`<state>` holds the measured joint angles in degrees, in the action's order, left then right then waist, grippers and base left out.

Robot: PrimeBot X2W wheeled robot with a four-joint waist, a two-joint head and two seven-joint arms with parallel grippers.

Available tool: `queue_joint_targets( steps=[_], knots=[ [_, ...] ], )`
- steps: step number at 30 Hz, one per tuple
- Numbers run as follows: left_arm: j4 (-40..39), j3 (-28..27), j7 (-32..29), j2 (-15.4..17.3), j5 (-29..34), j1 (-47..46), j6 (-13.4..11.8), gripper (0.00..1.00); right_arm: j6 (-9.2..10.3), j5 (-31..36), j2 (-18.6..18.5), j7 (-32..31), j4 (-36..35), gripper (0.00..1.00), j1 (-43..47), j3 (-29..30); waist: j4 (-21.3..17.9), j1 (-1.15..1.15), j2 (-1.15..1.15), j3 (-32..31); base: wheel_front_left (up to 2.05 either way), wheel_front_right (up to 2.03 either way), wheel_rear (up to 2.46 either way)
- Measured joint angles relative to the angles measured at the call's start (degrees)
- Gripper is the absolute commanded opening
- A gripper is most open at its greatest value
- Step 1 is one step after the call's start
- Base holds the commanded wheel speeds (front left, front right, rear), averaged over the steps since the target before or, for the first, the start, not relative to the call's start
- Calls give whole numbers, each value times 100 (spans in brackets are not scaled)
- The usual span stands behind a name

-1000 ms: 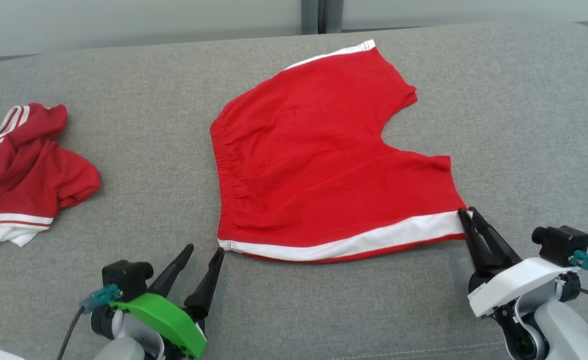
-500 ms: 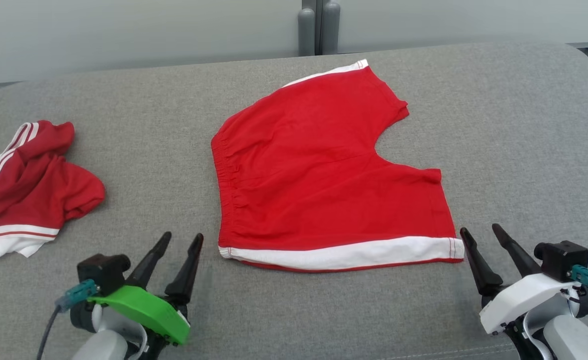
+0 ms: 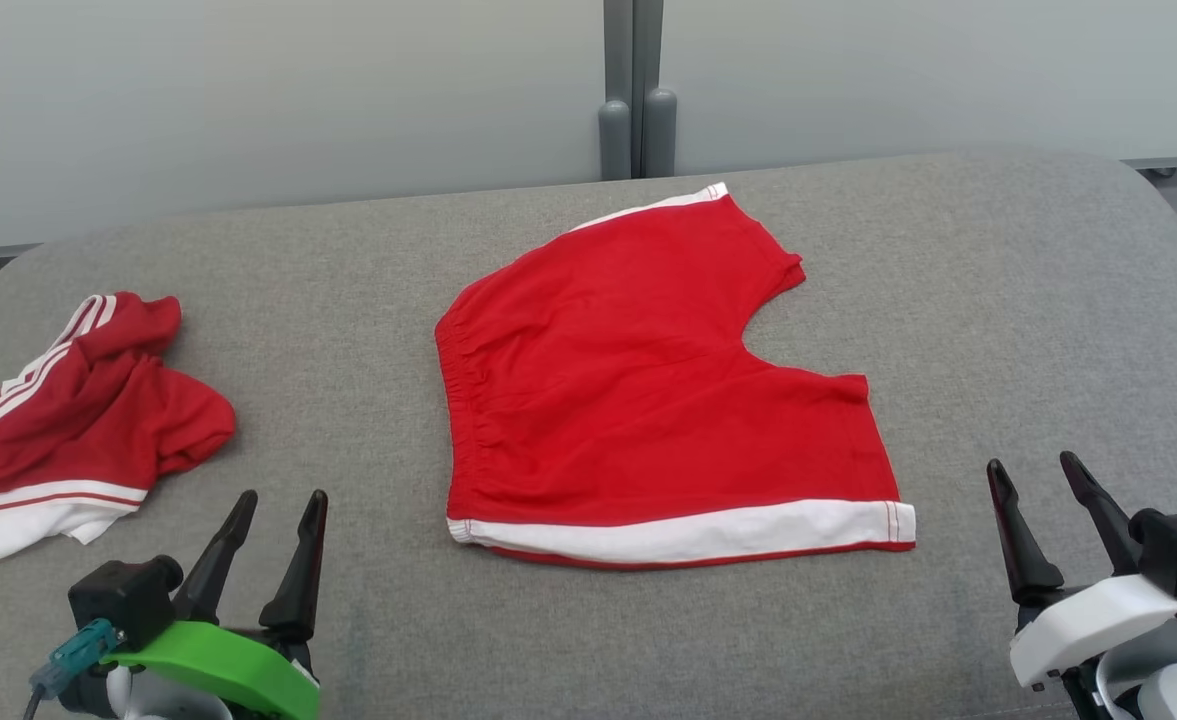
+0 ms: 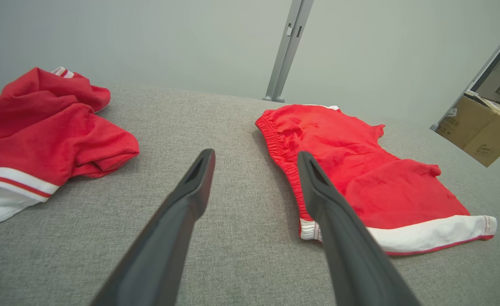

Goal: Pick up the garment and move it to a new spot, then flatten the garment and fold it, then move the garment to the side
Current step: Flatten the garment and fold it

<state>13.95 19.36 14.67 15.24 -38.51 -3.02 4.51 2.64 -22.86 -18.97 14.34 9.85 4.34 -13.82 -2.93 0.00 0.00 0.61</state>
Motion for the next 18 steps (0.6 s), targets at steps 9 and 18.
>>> queue_joint_targets(
  steps=[9, 18],
  knots=[
    [-360, -307, 0, -21, 289, 397, -49, 100, 92, 313, -48, 1, -227, 100, 216, 24, 32, 0, 0, -142, 0, 0, 0],
    [-422, -299, 0, -215, 492, 545, -41, 100, 91, 430, -38, 2, -314, 100, 235, 48, 147, 0, 0, -176, 0, 0, 0]
  ],
)
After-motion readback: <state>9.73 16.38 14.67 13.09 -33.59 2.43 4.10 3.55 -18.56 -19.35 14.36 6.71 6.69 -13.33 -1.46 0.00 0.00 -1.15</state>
